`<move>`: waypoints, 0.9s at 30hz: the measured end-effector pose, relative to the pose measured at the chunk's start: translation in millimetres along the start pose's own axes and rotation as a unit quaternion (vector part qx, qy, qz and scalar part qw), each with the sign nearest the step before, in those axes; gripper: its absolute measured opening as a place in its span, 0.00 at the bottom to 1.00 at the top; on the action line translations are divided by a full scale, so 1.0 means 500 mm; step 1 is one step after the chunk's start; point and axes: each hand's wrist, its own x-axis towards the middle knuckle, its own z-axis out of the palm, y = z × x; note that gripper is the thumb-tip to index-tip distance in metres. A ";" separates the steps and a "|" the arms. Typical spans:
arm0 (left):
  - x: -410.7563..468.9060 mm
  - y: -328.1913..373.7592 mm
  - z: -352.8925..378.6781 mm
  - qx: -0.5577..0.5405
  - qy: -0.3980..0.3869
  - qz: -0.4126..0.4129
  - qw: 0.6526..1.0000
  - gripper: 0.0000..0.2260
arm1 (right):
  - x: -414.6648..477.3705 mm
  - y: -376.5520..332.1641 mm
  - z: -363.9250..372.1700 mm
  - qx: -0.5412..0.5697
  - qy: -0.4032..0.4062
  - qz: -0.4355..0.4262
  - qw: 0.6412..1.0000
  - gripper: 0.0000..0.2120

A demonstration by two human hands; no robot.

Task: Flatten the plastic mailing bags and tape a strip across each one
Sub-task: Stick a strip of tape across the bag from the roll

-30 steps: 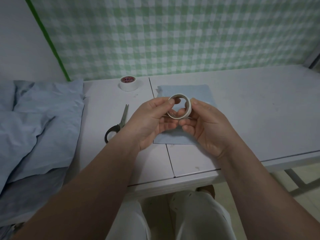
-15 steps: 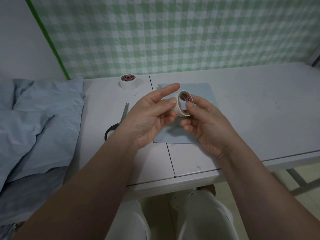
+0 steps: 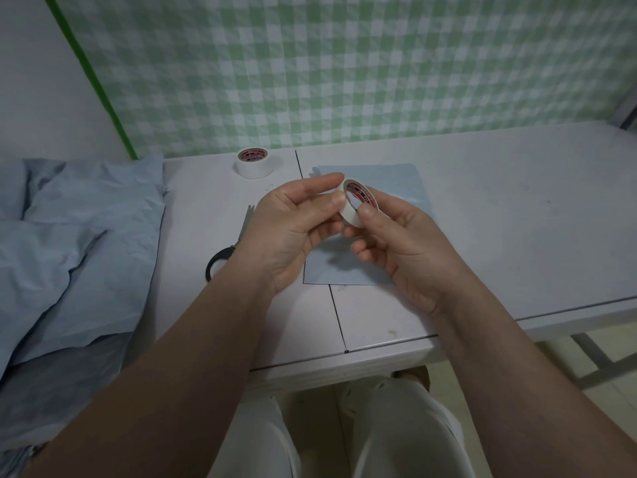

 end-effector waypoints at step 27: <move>-0.016 -0.016 0.012 0.260 -0.015 0.124 0.957 0.17 | 0.000 0.016 -0.006 -0.081 0.054 -0.077 0.992 0.06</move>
